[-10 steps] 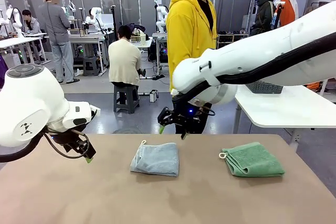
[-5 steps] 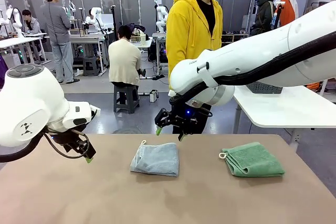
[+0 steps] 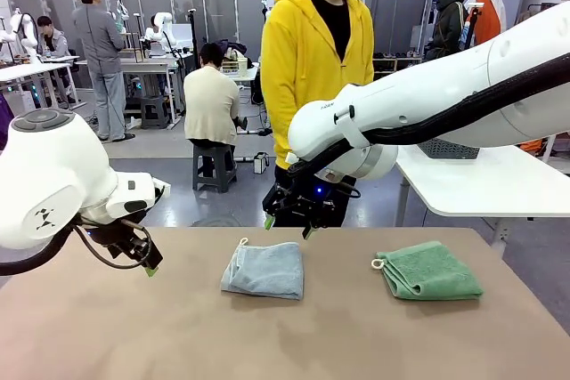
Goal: Fold the towels and place them in the basket.
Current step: Stack the folded Towel with hook on the right side of the table.
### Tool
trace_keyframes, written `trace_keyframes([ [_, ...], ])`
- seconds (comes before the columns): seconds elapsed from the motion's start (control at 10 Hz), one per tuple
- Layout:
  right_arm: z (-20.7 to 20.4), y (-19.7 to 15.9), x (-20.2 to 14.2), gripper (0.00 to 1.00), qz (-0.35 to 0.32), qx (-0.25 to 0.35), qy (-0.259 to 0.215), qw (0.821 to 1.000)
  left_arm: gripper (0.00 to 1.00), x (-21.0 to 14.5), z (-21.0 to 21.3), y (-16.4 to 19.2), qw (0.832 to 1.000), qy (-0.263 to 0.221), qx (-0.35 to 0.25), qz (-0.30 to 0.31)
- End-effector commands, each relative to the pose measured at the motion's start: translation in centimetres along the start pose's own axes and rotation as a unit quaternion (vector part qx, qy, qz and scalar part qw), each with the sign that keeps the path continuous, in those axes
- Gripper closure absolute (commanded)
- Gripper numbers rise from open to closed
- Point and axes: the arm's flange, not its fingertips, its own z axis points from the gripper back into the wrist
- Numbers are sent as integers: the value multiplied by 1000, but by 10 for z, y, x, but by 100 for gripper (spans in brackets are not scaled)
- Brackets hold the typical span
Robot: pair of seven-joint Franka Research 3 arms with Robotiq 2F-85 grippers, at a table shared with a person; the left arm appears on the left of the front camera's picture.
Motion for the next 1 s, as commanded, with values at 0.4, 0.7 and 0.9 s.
trace_keyframes([
  [0.4,5,-43,-3,0,-28,62,3,998,0,4,0,-1,1000,5,2,7],
  [0.7,-18,-85,-12,0,-66,130,15,989,0,4,0,-1,1000,5,2,7],
  [0.9,-36,-109,-18,0,-72,150,-5,986,0,4,0,-1,1000,5,2,7],
])
